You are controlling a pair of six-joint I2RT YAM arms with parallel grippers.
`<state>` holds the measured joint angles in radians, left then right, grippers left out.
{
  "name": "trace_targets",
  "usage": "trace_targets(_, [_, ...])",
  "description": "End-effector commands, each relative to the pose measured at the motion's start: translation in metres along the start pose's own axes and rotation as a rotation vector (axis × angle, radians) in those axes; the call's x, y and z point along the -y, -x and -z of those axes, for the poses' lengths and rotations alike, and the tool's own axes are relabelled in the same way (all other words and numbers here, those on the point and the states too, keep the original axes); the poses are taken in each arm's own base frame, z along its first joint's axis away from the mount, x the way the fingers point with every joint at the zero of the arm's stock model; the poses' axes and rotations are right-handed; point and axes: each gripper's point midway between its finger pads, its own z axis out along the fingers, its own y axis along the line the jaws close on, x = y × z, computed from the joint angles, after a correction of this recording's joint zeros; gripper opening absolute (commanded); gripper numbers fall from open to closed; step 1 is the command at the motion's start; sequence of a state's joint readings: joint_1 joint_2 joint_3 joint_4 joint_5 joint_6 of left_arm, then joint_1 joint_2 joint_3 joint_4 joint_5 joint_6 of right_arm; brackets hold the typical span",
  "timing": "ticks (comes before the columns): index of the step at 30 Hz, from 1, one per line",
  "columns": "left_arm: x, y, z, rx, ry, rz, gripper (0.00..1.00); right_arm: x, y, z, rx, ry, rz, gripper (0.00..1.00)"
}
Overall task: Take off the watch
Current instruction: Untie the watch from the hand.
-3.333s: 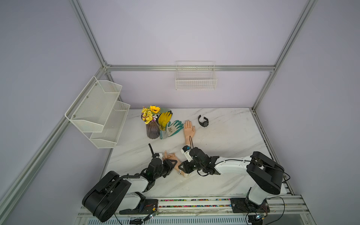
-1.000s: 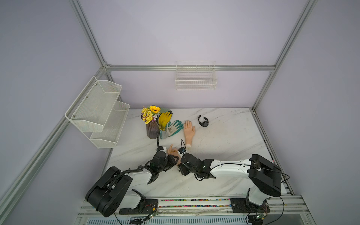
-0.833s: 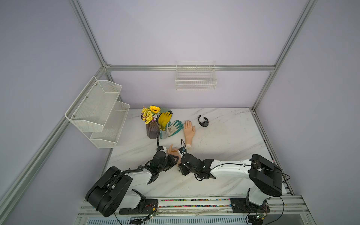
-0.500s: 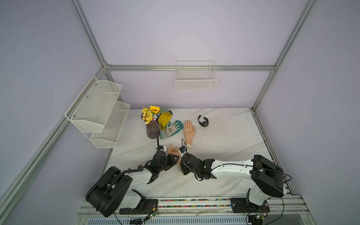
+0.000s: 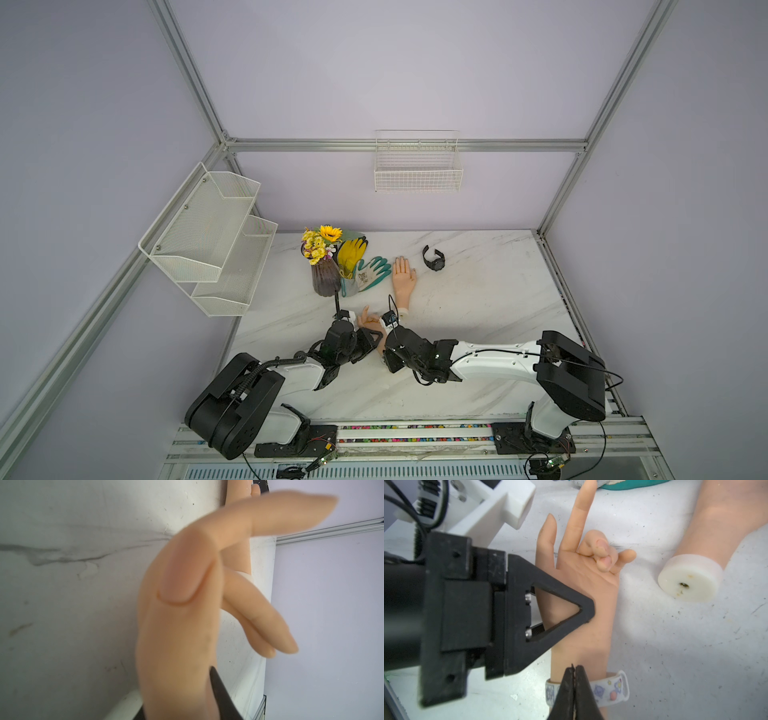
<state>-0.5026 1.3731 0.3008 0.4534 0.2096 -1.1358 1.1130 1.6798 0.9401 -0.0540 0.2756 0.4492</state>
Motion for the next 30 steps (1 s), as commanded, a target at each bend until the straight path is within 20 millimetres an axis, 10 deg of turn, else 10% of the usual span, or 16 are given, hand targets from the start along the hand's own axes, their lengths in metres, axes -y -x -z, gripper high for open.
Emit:
trace_targets(1, [-0.069, -0.012, 0.008, -0.019, 0.237, -0.026, 0.1, 0.032, -0.026, -0.005, -0.07, -0.124, 0.016, 0.03])
trace_targets(30, [-0.099, -0.011, 0.015, -0.03, 0.304, 0.041, 0.0, 0.092, -0.023, 0.018, 0.022, -0.431, -0.166, 0.0])
